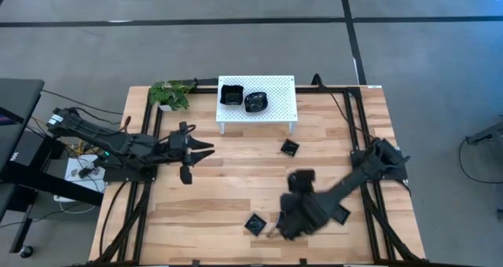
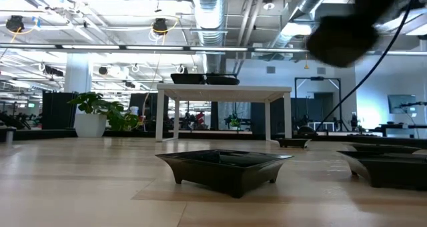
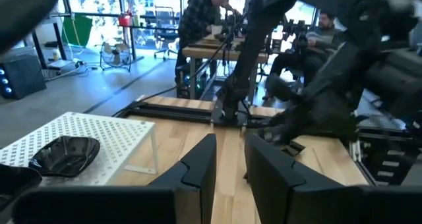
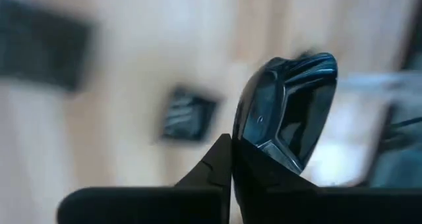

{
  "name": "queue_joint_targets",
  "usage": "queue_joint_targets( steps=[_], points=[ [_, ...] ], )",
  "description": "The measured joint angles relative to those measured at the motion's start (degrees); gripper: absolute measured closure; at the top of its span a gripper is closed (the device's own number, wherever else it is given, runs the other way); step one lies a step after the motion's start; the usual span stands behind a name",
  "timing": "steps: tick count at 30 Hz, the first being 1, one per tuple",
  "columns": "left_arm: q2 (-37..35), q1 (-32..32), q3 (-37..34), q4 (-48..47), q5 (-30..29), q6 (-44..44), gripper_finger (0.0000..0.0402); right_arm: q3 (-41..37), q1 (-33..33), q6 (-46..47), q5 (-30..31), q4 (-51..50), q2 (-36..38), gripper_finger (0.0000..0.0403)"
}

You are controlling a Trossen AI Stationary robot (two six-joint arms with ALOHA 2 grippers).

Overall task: Pick & Place Mini shaped plates
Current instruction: Stack the black leaf-shaped plate on top of the black leaf-shaped plates on the shelf

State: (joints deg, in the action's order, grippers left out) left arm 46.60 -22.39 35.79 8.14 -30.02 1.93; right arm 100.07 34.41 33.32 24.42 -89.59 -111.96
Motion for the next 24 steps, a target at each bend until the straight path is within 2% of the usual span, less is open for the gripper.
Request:
queue_joint_targets(
  steps=[6,9,17,24],
  points=[
    [-0.51,0.00,0.00,0.09,0.00,0.00,0.0320,0.00,-11.31,-12.27,15.56,0.02,0.02,0.0401],
    [-0.49,0.00,0.00,0.10,0.02,0.00,0.0320,0.05,-16.25,-19.26,21.19,1.29,0.98,0.0400],
    [-0.49,-0.02,0.00,0.12,0.02,0.00,0.0320,0.09,-27.12,-51.99,23.67,15.89,2.67,0.0401],
    [-0.49,-0.02,0.00,0.29,0.02,0.02,0.0320,0.06,-34.26,-68.66,23.66,26.56,2.62,0.0402]
  ],
)
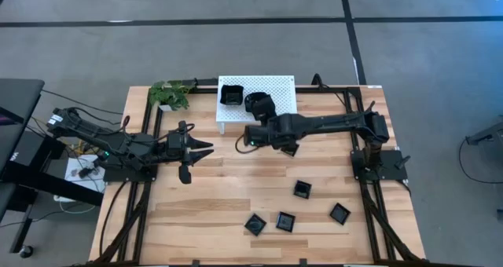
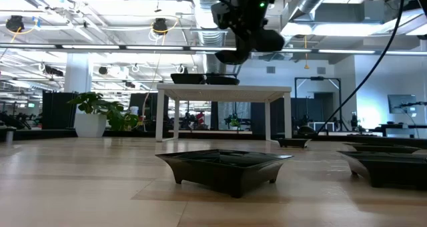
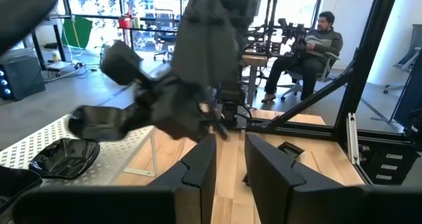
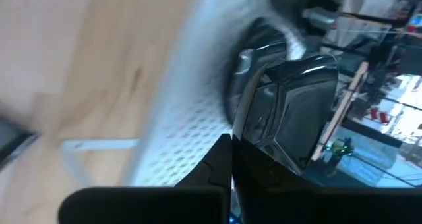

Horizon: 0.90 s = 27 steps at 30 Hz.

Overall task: Pick & Place Mini shaped plates
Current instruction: Stack the black leaf-shaped plate on top of the black leaf-shaped plates on the shelf

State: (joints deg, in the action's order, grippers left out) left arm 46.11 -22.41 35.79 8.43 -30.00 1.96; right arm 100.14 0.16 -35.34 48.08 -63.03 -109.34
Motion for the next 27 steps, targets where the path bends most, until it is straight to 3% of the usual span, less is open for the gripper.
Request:
queue_joint_targets(
  steps=[5,10,22,27],
  points=[
    [0.00,0.00,0.00,0.16,0.00,0.00,0.0320,0.00,-3.22,-6.54,-1.40,5.72,0.00,0.0402],
    [0.00,0.02,0.00,0.22,0.01,0.00,0.0320,0.00,-5.85,-5.71,-11.50,6.55,-0.02,0.0402],
    [0.00,0.02,0.00,0.63,0.02,0.00,0.0320,0.00,-9.40,-5.34,-13.83,10.93,-0.02,0.0402],
    [0.02,0.00,0.00,1.02,0.02,0.00,0.0320,0.02,-10.00,-0.06,-15.05,10.95,-0.37,0.0402]
  ],
)
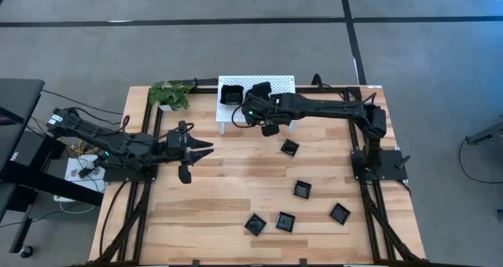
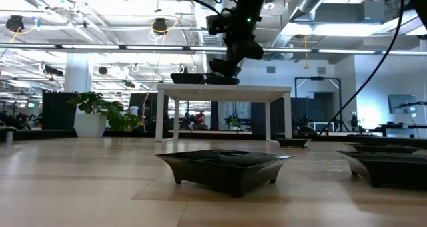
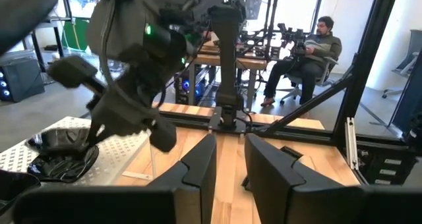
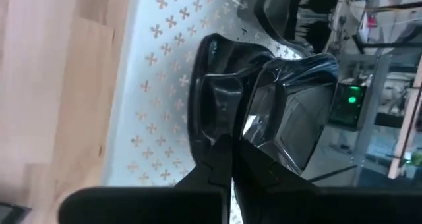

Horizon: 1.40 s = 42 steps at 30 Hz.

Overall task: Pick & Place Mini shaped plates
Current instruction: Stack the black leaf-shaped plate on top of the black leaf-shaped plates on the shelf, then put the black square plate on the shelf

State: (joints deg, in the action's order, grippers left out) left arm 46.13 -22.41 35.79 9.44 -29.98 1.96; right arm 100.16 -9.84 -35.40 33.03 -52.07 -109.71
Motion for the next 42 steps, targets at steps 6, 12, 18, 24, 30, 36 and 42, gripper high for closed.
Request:
queue_joint_targets(
  steps=[6,12,18,24,30,36,42],
  points=[
    [0.00,0.00,0.00,0.97,0.00,0.00,0.0320,0.02,-0.40,3.68,-1.50,0.64,-0.22,0.0402],
    [0.00,0.00,0.00,1.19,0.00,0.00,0.0320,0.00,-1.29,6.87,-3.10,0.74,-0.26,0.0401],
    [0.00,0.02,0.00,1.32,0.00,0.00,0.0320,0.00,-1.97,7.01,-3.62,1.02,-0.26,0.0376],
    [0.00,0.01,0.00,1.35,0.00,0.00,0.0320,0.00,-1.97,7.01,-3.60,1.65,-0.26,0.0324],
    [0.00,0.00,0.00,1.35,0.00,0.00,0.0320,0.00,-0.28,7.48,-2.38,1.66,-0.25,0.0279],
    [0.00,0.00,0.00,1.37,0.00,0.00,0.0320,1.72,4.39,4.67,7.10,-0.12,-0.24,0.0242],
    [0.00,0.00,0.00,1.37,0.00,2.51,0.0320,8.98,8.30,9.27,14.68,-11.87,1.67,0.0223]
  ],
)
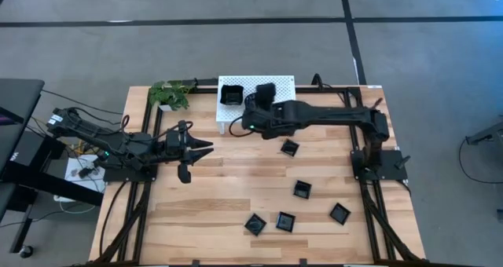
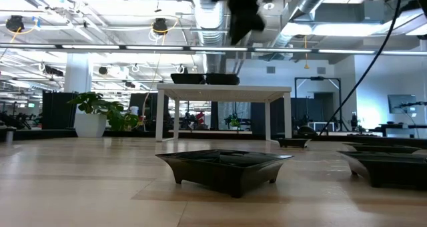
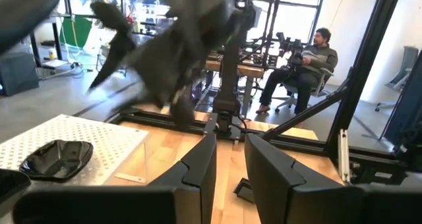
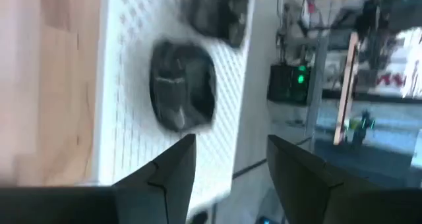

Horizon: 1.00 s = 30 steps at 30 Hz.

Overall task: Pick & Place Mini shaped plates
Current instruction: Put the black square plate on the shelf

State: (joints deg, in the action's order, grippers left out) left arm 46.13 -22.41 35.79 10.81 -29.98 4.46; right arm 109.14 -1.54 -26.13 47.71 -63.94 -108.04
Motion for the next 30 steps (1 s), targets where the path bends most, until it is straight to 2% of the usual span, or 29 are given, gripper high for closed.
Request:
queue_joint_targets(
  steps=[5,9,13,17,20,22,25,30],
  points=[
    [-0.02,0.00,0.02,0.04,0.00,0.95,0.0320,4.50,4.84,16.44,-0.64,-16.68,5.15,0.0221],
    [0.06,0.02,0.02,0.23,0.00,0.95,0.0320,-0.17,9.18,32.39,-7.84,-21.68,12.72,0.0224],
    [0.90,0.02,0.02,0.21,2.21,0.97,0.0320,-15.49,14.80,40.86,-8.72,-13.60,21.45,0.0224],
    [3.36,-0.02,0.02,0.21,7.92,0.95,0.0320,-33.20,20.65,46.90,-11.52,4.45,27.83,0.0221],
    [5.29,0.00,0.02,0.16,8.40,0.95,0.0320,-42.47,24.20,48.13,-16.95,17.06,29.14,0.0220],
    [6.31,0.00,0.02,0.22,7.60,0.95,0.0320,-46.08,25.97,48.11,-20.81,22.87,28.50,0.0221],
    [7.16,0.00,0.02,0.22,6.05,0.69,0.0320,-47.78,27.96,48.13,-24.39,25.75,26.08,0.0223],
    [7.21,0.02,0.02,0.37,5.90,0.53,0.0320,-47.76,29.49,46.79,-25.22,28.06,21.22,0.0225]
  ],
)
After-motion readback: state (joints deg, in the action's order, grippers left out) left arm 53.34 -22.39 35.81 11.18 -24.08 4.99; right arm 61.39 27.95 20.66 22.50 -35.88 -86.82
